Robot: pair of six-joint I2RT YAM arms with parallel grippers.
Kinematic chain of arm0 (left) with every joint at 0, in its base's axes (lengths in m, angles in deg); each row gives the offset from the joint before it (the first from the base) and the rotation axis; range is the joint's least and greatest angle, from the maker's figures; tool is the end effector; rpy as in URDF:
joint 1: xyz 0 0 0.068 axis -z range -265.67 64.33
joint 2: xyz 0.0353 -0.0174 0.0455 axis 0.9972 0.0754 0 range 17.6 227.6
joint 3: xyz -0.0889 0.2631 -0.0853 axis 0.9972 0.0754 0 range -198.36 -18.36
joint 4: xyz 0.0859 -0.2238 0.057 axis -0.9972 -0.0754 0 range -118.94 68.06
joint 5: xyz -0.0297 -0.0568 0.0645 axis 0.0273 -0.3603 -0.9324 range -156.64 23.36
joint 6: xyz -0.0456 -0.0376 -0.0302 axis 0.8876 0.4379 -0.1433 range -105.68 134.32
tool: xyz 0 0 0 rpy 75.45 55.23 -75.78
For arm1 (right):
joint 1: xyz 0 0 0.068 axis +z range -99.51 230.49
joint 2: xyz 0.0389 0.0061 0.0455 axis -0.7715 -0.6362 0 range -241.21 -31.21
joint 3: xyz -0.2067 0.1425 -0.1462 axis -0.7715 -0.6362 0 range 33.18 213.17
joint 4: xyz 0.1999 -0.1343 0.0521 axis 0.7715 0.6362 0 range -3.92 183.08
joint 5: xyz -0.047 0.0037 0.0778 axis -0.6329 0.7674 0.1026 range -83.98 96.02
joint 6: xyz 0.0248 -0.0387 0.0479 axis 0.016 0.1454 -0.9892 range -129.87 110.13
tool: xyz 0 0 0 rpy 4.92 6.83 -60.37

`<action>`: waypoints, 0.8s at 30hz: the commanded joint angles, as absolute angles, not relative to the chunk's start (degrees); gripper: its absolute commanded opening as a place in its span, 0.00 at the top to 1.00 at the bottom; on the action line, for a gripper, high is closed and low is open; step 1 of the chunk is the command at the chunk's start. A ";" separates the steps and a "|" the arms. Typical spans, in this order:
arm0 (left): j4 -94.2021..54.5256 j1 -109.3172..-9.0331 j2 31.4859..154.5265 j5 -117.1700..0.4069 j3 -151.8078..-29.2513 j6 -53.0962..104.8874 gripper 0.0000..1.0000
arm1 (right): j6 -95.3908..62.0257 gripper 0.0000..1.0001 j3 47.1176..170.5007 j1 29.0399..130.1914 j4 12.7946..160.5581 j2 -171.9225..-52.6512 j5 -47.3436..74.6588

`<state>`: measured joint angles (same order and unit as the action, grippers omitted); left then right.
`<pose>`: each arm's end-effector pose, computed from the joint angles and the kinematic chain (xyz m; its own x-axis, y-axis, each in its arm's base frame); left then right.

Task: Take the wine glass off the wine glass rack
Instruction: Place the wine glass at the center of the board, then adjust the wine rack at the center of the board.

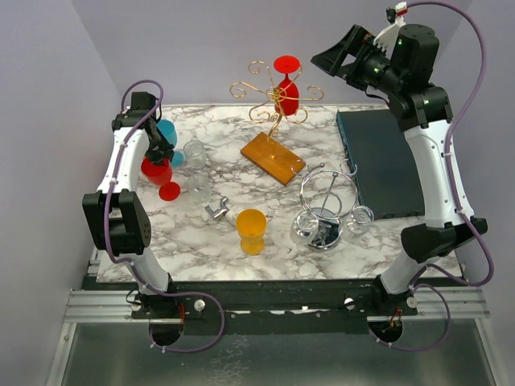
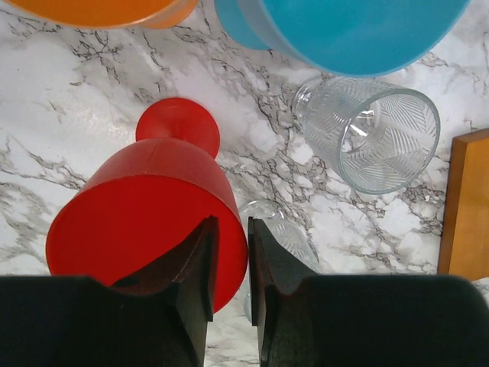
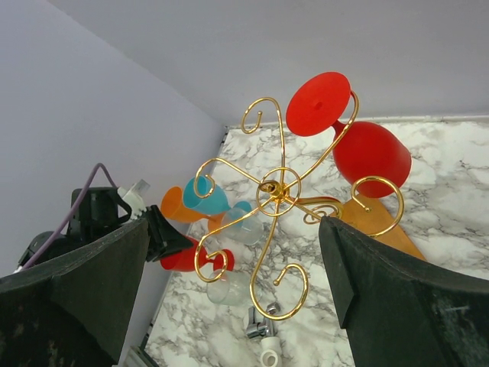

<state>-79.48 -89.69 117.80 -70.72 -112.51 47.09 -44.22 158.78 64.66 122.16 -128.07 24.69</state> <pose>0.3591 0.0289 0.3136 -0.6963 -0.5901 -0.4086 -0.5688 0.8009 -0.1873 0.3338 0.1016 0.5407 -0.4068 0.4487 -0.7957 -0.3758 0.7117 0.5935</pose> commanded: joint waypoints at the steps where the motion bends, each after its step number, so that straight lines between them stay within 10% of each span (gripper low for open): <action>1: -79.72 -89.72 117.86 -70.42 -115.45 45.91 0.70 | -43.03 0.00 159.25 64.51 121.06 -128.98 23.66; 24: -82.22 -89.72 108.08 -69.39 -118.81 44.37 0.53 | -43.99 0.00 166.33 62.34 117.33 -137.25 26.89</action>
